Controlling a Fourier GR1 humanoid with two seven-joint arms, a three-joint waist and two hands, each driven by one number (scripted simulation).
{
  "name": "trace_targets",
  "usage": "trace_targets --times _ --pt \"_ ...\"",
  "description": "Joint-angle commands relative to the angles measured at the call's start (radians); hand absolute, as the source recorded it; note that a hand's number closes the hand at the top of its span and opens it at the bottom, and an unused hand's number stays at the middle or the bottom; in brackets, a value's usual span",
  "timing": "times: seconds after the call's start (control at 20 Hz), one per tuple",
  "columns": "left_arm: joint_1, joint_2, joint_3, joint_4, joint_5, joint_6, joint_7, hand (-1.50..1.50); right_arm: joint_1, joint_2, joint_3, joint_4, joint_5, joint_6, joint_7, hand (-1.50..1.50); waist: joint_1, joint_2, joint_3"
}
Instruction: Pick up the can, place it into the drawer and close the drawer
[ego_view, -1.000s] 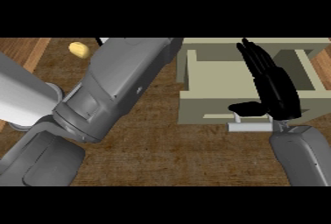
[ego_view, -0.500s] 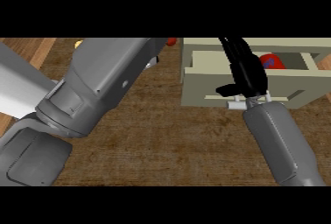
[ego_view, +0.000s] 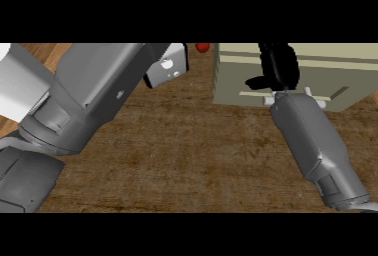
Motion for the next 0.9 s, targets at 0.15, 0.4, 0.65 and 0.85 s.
trace_targets --times 0.15,0.4,0.65,0.85 --pt "0.08 0.034 -0.011 -0.1 -0.017 -0.006 0.026 -1.5 -0.176 0.004 -0.046 0.223 0.044 -0.125 0.007 -1.5 0.014 0.006 0.0" --pt "0.16 0.098 -0.03 -0.208 -0.019 -0.047 0.073 -1.5 -0.236 -0.014 -0.072 0.292 0.036 -0.133 0.001 -1.5 0.045 -0.002 -0.001" --pt "0.196 0.099 -0.038 -0.258 -0.032 -0.027 0.076 -1.5 -0.352 -0.021 -0.105 0.324 0.008 -0.088 -0.009 -1.5 0.042 0.004 -0.001" --pt "0.206 0.159 -0.029 -0.3 -0.021 -0.071 0.118 -1.5 -0.353 -0.004 -0.164 0.327 -0.067 -0.087 -0.088 -1.5 0.054 0.009 0.001"
